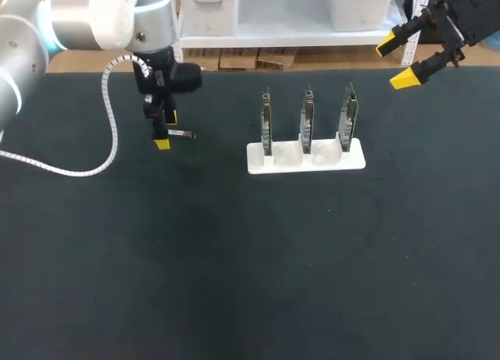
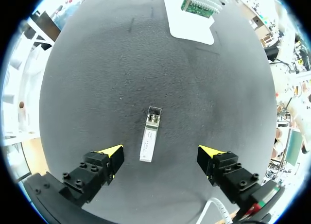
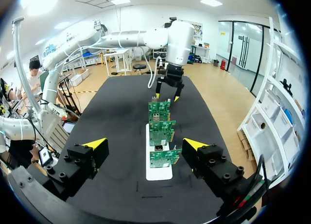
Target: Pick up the optical module with the left hand, and insert it into the network port with the right hand.
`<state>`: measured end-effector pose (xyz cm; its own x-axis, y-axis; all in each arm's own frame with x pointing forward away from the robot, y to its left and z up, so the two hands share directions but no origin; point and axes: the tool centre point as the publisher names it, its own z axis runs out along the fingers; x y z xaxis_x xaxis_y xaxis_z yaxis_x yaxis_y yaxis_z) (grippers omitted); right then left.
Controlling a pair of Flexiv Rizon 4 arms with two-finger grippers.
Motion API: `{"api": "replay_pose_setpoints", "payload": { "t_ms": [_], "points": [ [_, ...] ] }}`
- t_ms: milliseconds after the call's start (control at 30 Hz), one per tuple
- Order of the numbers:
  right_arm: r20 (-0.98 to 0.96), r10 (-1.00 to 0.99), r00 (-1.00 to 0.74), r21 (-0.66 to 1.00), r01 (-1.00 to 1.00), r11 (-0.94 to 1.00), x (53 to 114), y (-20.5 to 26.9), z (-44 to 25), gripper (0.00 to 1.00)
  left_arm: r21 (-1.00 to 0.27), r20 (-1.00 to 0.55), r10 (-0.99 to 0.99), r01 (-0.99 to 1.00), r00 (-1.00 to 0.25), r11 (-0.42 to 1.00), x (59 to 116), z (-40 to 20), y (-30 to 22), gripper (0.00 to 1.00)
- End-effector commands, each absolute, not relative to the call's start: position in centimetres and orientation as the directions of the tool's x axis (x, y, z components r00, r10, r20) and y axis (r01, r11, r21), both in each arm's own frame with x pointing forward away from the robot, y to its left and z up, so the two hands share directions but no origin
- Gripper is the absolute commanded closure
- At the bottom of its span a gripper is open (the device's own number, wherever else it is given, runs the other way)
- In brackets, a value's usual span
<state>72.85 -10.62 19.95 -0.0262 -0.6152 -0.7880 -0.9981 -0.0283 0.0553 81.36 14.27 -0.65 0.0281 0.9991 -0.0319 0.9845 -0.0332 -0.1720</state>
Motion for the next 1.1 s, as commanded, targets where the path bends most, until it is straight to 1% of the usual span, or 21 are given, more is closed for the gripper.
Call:
{"api": "replay_pose_setpoints", "payload": {
  "t_ms": [33, 400, 633, 667, 733, 800, 833, 867, 900, 933, 1100],
  "points": [
    [-0.788, -0.616, -0.027, 0.053, -0.998, -0.025, 72.7, -10.6, 20.0, 0.0, -0.194, -0.025, 0.999, 0.98, 0.034, -0.038, 82.8, -0.7, 14.0, 0.0],
    [-0.788, -0.616, -0.027, 0.053, -0.998, -0.025, 72.7, -10.6, 20.0, 0.0, -0.197, -0.023, 0.999, 0.979, 0.042, -0.046, 83.7, -1.1, 13.8, 0.0],
    [-0.788, -0.616, -0.027, 0.053, -0.998, -0.025, 72.7, -10.6, 20.0, 0.0, -0.216, -0.022, 0.999, 0.976, 0.036, -0.04, 83.3, -1.6, 14.0, 0.0],
    [-0.788, -0.616, -0.027, 0.053, -0.998, -0.025, 72.7, -10.6, 20.0, 0.0, -0.217, -0.022, 0.999, 0.975, 0.036, -0.04, 83.2, -1.7, 14.0, 0.05],
    [-0.788, -0.616, -0.027, 0.053, -0.998, -0.025, 72.7, -10.6, 20.0, 0.0, -0.218, -0.022, 0.999, 0.975, 0.035, -0.039, 83.0, -1.7, 14.1, 0.43],
    [-0.788, -0.616, -0.027, 0.053, -0.998, -0.025, 72.7, -10.6, 20.0, 0.0, -0.221, -0.021, 0.999, 0.975, 0.033, -0.037, 82.9, -1.8, 14.1, 0.72],
    [-0.788, -0.616, -0.027, 0.053, -0.998, -0.025, 72.7, -10.6, 20.0, 0.0, -0.223, -0.021, 0.999, 0.974, 0.032, -0.036, 82.8, -1.9, 14.2, 0.82],
    [-0.788, -0.616, -0.027, 0.053, -0.998, -0.025, 72.7, -10.6, 20.0, 0.0, -0.225, -0.021, 0.999, 0.974, 0.031, -0.035, 82.8, -2.0, 14.2, 0.84],
    [-0.788, -0.616, -0.027, 0.053, -0.998, -0.025, 72.7, -10.6, 20.0, 0.0, -0.227, -0.022, 0.999, 0.973, 0.031, -0.036, 82.7, -2.1, 14.2, 0.88],
    [-0.788, -0.616, -0.027, 0.053, -0.998, -0.025, 72.7, -10.6, 20.0, 0.0, -0.229, -0.023, 0.999, 0.973, 0.032, -0.036, 82.7, -2.1, 14.2, 1.0],
    [-0.788, -0.616, -0.027, 0.053, -0.998, -0.025, 72.7, -10.6, 20.0, 0.0, -0.235, -0.029, 0.999, 0.971, 0.037, -0.043, 82.6, -2.3, 14.1, 1.0]
  ]
}}
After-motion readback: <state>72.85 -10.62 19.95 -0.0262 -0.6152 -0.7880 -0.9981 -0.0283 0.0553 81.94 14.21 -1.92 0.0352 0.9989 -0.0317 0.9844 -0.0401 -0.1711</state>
